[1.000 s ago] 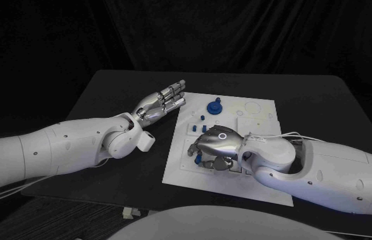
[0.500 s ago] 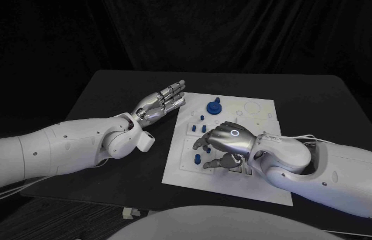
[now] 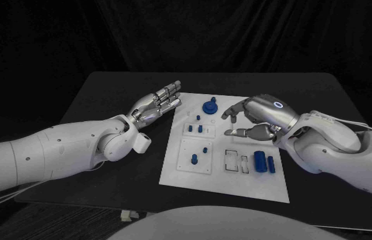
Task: Assemble the parts on the task board
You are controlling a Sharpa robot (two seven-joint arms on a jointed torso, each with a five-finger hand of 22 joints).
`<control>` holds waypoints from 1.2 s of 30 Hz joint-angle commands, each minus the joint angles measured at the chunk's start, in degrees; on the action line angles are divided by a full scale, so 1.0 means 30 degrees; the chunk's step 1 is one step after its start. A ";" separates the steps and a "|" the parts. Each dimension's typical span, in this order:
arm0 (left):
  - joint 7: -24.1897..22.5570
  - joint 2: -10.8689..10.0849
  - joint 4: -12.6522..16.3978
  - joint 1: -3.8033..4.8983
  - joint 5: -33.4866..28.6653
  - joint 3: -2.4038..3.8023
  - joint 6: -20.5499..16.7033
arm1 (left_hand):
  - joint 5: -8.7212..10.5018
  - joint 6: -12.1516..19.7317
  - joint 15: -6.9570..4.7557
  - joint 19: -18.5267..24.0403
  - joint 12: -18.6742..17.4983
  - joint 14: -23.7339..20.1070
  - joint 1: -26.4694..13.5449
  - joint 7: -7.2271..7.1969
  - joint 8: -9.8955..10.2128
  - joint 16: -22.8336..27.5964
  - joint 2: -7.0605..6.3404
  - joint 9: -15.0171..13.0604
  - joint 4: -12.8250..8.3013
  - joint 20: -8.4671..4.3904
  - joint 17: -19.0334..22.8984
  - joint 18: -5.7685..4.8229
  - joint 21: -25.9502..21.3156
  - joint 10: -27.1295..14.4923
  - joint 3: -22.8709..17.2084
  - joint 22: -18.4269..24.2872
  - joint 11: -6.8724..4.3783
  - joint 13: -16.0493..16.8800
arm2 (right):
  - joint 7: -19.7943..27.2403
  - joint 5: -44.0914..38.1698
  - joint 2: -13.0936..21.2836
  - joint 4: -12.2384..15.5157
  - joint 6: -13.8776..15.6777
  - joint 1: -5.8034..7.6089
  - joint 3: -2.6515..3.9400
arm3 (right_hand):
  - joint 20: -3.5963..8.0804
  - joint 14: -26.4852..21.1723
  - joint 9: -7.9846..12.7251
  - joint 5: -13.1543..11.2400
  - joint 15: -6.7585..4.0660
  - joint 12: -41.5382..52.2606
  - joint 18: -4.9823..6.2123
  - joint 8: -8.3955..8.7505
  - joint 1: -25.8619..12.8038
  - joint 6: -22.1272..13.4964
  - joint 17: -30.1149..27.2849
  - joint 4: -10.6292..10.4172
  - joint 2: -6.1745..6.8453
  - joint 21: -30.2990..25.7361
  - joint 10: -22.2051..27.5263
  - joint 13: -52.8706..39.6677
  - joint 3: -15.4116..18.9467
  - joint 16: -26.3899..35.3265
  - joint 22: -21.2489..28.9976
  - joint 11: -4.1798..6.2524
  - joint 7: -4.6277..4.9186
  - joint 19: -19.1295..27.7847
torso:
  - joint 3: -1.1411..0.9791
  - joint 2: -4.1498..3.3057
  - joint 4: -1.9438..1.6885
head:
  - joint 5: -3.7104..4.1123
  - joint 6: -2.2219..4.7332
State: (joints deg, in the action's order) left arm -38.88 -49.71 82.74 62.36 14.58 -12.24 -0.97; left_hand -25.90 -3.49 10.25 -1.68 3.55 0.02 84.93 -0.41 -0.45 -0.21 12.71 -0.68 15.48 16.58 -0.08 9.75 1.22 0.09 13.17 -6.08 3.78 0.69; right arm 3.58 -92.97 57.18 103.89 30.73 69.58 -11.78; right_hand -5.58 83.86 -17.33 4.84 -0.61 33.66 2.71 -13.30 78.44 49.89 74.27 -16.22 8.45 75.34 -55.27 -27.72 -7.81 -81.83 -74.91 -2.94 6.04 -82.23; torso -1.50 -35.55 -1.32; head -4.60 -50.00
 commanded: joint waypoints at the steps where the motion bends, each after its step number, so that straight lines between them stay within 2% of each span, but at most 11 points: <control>1: -0.1209 0.0029 0.0220 -0.0025 -0.0128 0.0018 -0.0116 | -0.0084 -0.0125 -0.0056 -0.0003 0.0137 -0.0006 0.0124 0.0067 -0.0115 0.0070 -0.0033 -0.0034 0.0085 -0.0013 0.0026 0.0087 0.0069 0.0004 -0.0107 -0.0016 0.0128 0.0029 | 0.0468 0.3163 0.0584 -0.0198 0.1112 0.0249 -0.0003 | 0.0073 -0.0243 0.0088 -0.0420 -0.0159 0.0115 0.0429 -0.0062 -0.0306 0.0160 -0.0565 -0.0092 -0.0064 -0.0551 -0.0380 -0.0002 0.0114 0.0375 -0.3245 0.0125 0.0060 0.0350 | -0.0003 0.0014 0.0003 | 0.0172 0.0001; 6: -0.1430 0.0020 0.0267 -0.0025 -0.0128 0.0018 -0.0321 | -0.0085 -0.0328 -0.0255 0.0006 0.0218 -0.0006 0.0097 -0.0074 -0.0149 0.0070 -0.0104 -0.0061 0.0256 -0.0037 0.0026 0.0103 0.0067 0.0023 -0.0060 0.0009 -0.0136 0.0041 | -0.0006 0.3803 0.1739 -0.0494 0.0510 0.0486 -0.0006 | 0.0335 -0.1289 0.0295 -0.0483 -0.0457 0.0743 0.0825 -0.0357 -0.1105 0.1117 -0.2682 -0.0113 -0.0500 -0.2657 -0.2479 -0.0170 0.0355 0.1890 -0.2565 0.0525 -0.0038 0.1429 | 0.0009 0.0019 0.0023 | 0.0560 0.0001; 11: -0.1452 0.0045 0.0209 -0.0027 -0.0128 0.0018 -0.0313 | -0.0106 -0.0307 -0.0266 0.0007 0.0219 -0.0006 0.0115 -0.0038 -0.0142 0.0070 -0.0105 -0.0056 0.0254 -0.0038 0.0026 0.0104 0.0066 0.0023 -0.0067 0.0014 -0.0151 0.0041 | -0.0590 0.4113 0.2424 -0.0581 0.0109 0.0543 -0.0009 | 0.0596 -0.1574 0.0649 0.2362 -0.0715 0.0449 0.0942 -0.0139 0.0926 0.1203 -0.3458 0.0390 -0.0666 -0.3602 -0.2946 -0.0150 -0.0714 0.2566 -0.2263 0.0782 -0.0239 0.1714 | 0.0036 0.0048 0.0016 | 0.1281 0.0001; 16: -0.1446 0.0100 0.0156 -0.0029 -0.0128 0.0018 -0.0248 | -0.0136 -0.0319 -0.0280 0.0008 0.0221 -0.0006 0.0184 0.0092 -0.0138 0.0070 -0.0105 -0.0055 0.0224 -0.0043 0.0026 0.0109 0.0067 0.0023 -0.0098 0.0013 -0.0111 0.0040 | -0.1538 0.4442 0.2726 -0.0653 -0.0563 0.0545 -0.0014 | 0.0740 -0.1364 0.0974 0.3624 -0.0861 0.2285 0.0888 -0.0040 0.2246 0.1656 -0.3168 0.0995 -0.0343 -0.3667 -0.3110 -0.1804 -0.1646 0.2460 -0.2322 0.0948 -0.0309 0.1486 | 0.0011 0.0010 0.0010 | 0.1634 0.0001; 18: -0.1443 0.0120 0.0131 -0.0030 -0.0128 0.0018 -0.0228 | -0.0137 -0.0318 -0.0280 0.0008 0.0223 -0.0006 0.0193 0.0110 -0.0137 0.0070 -0.0107 -0.0054 0.0219 -0.0044 0.0026 0.0109 0.0067 0.0023 -0.0101 0.0013 -0.0106 0.0041 | -0.1981 0.4487 0.2755 -0.0680 -0.0840 0.0541 -0.0015 | 0.0835 -0.0647 0.0965 0.3483 -0.0973 0.9669 0.0740 -0.0223 0.1936 0.2217 -0.1633 0.0955 -0.0370 -0.2885 -0.6444 -0.9554 -0.1547 0.1418 -0.2652 0.1098 -0.0384 0.1012 | -0.0003 -0.0013 0.0013 | 0.1705 0.0001; 20: -0.1436 0.0141 0.0102 -0.0032 -0.0128 0.0018 -0.0204 | -0.0159 -0.0313 -0.0269 0.0006 0.0234 -0.0006 0.0257 0.0225 -0.0130 0.0070 -0.0104 -0.0051 0.0196 -0.0050 0.0026 0.0115 0.0070 0.0023 -0.0132 0.0009 -0.0042 0.0042 | -0.2708 0.4428 0.2770 -0.0711 -0.1265 0.0537 -0.0016 | 0.0855 0.0147 0.0877 0.3197 -0.0915 1.2321 0.0502 -0.0410 0.1581 0.2692 0.0329 0.0860 -0.0434 -0.1755 -0.7138 -1.2438 -0.1401 0.0148 -0.3099 0.1053 -0.0453 0.0427 | 0.0000 -0.0013 0.0012 | 0.1781 0.0001; 22: -0.1427 0.0148 0.0087 -0.0034 -0.0128 0.0018 -0.0189 | -0.0159 -0.0313 -0.0269 0.0006 0.0234 -0.0006 0.0257 0.0225 -0.0130 0.0070 -0.0104 -0.0051 0.0196 -0.0050 0.0026 0.0115 0.0070 0.0023 -0.0132 0.0009 -0.0042 0.0042 | -0.3654 0.4181 0.2774 -0.0713 -0.1933 0.0534 -0.0017 | 0.0896 0.2025 0.0510 0.2722 -0.1047 1.5728 -0.0152 -0.0916 0.0284 0.3526 0.5185 0.0164 -0.0647 0.1502 -0.9328 -1.6396 -0.0834 -0.2694 -0.4059 0.1124 -0.0904 -0.1087 | 0.0000 -0.0009 0.0002 | 0.1874 0.0001; 25: -0.1402 0.0152 0.0068 -0.0035 -0.0128 0.0018 -0.0167 | -0.0166 -0.0311 -0.0264 0.0008 0.0245 -0.0006 0.0285 0.0291 -0.0127 0.0070 -0.0101 -0.0050 0.0188 -0.0050 0.0026 0.0117 0.0069 0.0024 -0.0147 0.0015 -0.0001 0.0044 | -0.4968 0.3638 0.2763 -0.0678 -0.2998 0.0533 -0.0017 | 0.1025 0.2045 0.0082 0.1687 -0.1147 1.7385 -0.0477 -0.1469 -0.1886 0.4503 0.5242 -0.0121 -0.0782 0.3078 -1.0512 -1.8616 -0.0065 -0.2722 -0.4484 0.1407 -0.1077 -0.1770 | -0.0003 -0.0004 -0.0009 | 0.1926 0.0001; 26: -0.1383 0.0157 0.0056 -0.0036 -0.0128 0.0018 -0.0154 | -0.0166 -0.0311 -0.0264 0.0008 0.0245 -0.0006 0.0285 0.0291 -0.0127 0.0070 -0.0101 -0.0050 0.0188 -0.0050 0.0026 0.0117 0.0069 0.0024 -0.0147 0.0015 -0.0001 0.0044 | -0.5573 0.3381 0.2755 -0.0650 -0.3566 0.0534 -0.0016 | 0.1215 0.2045 -0.0277 0.1487 -0.1340 1.8779 -0.0457 -0.1637 -0.4499 0.5183 0.5242 -0.0125 -0.0884 0.3062 -1.1577 -2.0760 0.0353 -0.2722 -0.4451 0.1599 -0.1665 -0.1726 | -0.0003 -0.0003 -0.0010 | 0.1947 0.0001; 27: -0.1370 0.0159 0.0047 -0.0036 -0.0128 0.0018 -0.0142 | -0.0172 -0.0312 -0.0257 0.0007 0.0255 -0.0006 0.0299 0.0317 -0.0127 0.0070 -0.0101 -0.0050 0.0185 -0.0049 0.0026 0.0118 0.0070 0.0025 -0.0153 0.0012 0.0026 0.0045 | -0.5939 0.3225 0.2749 -0.0631 -0.3924 0.0535 -0.0016 | 0.1333 0.2045 -0.0443 0.1369 -0.1442 1.8779 -0.0532 -0.1789 -0.5200 0.5606 0.5242 -0.0173 -0.0919 0.3422 -1.1577 -2.0760 0.0344 -0.2722 -0.4560 0.1707 -0.1462 -0.1886 | -0.0002 -0.0006 -0.0009 | 0.1966 0.0001; 36: -0.1270 0.0217 -0.0036 -0.0045 -0.0128 0.0018 -0.0024 | -0.0184 -0.0290 0.0022 0.0004 0.0412 -0.0006 0.0387 0.0317 -0.0117 0.0070 -0.0098 -0.0045 0.0219 -0.0017 0.0026 0.0108 0.0076 0.0048 -0.0200 0.0019 0.0548 0.0073 | -1.0132 0.2073 0.2179 -0.0432 -1.0119 0.1013 -0.0008 | 0.1870 0.2045 -0.1502 0.0607 -0.1999 1.8779 -0.0904 -0.1610 -0.8387 0.7113 0.5242 -0.0274 0.0382 0.4887 -1.1577 -2.0760 -0.0121 -0.2722 -0.5031 0.2028 -0.1909 -0.2590 | -0.0008 -0.0012 0.0009 | 0.2208 0.0001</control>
State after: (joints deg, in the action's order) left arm -38.88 -49.21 82.60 62.31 14.58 -12.24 -1.42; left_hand -26.12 -4.53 9.81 -1.68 4.41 0.02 85.65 0.26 -0.66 -0.21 12.39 -0.78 16.13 16.58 -0.05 9.75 1.22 0.21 12.85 -6.07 5.15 0.85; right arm -18.59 -84.12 63.96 102.36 11.17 72.32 -11.86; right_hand -0.32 83.98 -21.75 6.98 -6.21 89.86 0.41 -18.44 53.79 70.97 74.94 -16.99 9.50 89.85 -83.85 -74.95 -8.01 -89.86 -74.94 2.76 0.31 -84.11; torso -1.51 -35.58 -1.32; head 1.82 -50.00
